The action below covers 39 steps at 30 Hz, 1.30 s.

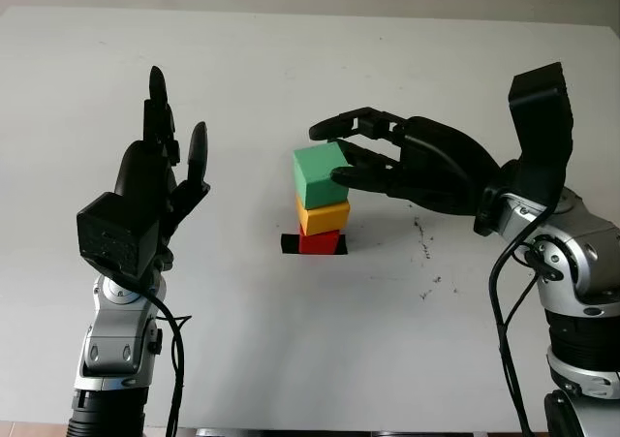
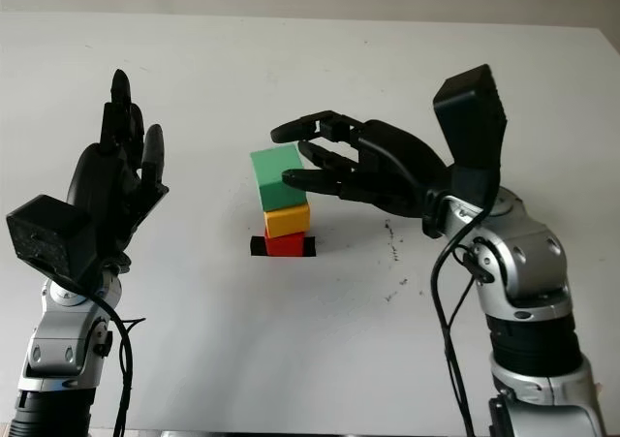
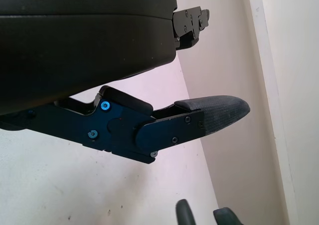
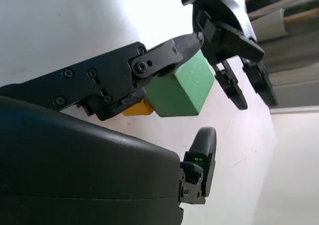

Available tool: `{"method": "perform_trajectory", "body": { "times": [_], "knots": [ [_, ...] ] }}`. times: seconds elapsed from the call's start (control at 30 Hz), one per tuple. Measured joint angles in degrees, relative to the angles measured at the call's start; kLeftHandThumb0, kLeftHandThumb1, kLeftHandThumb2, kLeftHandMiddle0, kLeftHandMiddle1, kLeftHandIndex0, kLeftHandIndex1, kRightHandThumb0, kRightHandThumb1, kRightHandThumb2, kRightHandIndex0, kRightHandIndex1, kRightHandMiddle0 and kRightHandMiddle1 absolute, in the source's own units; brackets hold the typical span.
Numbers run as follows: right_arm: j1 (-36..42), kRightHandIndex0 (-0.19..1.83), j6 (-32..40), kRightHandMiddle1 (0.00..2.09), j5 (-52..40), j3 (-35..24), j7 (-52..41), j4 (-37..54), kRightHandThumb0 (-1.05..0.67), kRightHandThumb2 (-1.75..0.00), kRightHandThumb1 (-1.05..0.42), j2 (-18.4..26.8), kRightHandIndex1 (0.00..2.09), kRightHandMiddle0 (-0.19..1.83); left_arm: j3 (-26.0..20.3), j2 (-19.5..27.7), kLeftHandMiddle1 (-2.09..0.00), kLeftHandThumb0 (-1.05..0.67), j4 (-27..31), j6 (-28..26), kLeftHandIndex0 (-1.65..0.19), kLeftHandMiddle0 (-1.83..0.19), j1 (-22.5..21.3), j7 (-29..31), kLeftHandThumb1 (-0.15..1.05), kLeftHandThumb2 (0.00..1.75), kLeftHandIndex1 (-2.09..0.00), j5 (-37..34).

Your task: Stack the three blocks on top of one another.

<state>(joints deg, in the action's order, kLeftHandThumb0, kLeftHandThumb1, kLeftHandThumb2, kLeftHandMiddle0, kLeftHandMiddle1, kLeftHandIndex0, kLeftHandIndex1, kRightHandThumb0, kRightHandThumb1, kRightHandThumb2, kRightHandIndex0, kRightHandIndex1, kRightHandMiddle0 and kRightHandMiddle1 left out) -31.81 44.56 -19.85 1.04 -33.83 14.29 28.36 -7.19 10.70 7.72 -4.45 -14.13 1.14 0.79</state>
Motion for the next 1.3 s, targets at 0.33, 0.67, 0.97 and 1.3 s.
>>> {"method": "perform_trajectory", "body": {
  "times": [0.33, 0.67, 0.97, 1.3],
  "knots": [
    [3.3, -0.19, -19.3, 0.00, -0.4, -5.2, -4.3, -0.4, -0.98, -0.38, -1.03, 1.0, 0.00, -0.19, -0.2, 0.1, 0.00, -0.70, 0.0, 0.0, 0.19, 0.19, 0.0, 0.5, 1.05, 0.67, 0.00, -0.5],
    [6.3, -0.19, -28.1, 0.01, 1.3, -10.8, 10.7, -3.9, -0.79, -0.63, -1.05, -7.7, 0.00, -0.18, -0.3, 0.2, 0.00, -0.73, -2.1, 0.3, 0.19, 0.19, -0.2, 0.2, 1.05, 0.64, 0.00, -0.4],
    [8.9, -0.19, -32.2, 0.01, 8.9, -7.2, 22.0, -10.4, -0.76, -0.64, -1.05, -16.3, 0.00, -0.19, -0.4, 0.1, 0.00, -0.74, -2.6, 0.8, 0.19, 0.19, -0.3, 1.0, 1.05, 0.62, 0.00, -2.4],
    [13.5, -0.19, -29.3, 0.00, 8.6, -5.2, 25.2, -9.4, -0.73, -0.67, -1.05, -21.4, 0.00, -0.19, -0.4, 0.1, 0.00, -0.72, -2.5, 0.7, 0.19, 0.19, 1.0, 1.1, 1.05, 0.63, 0.00, -2.7]
  ]
}}
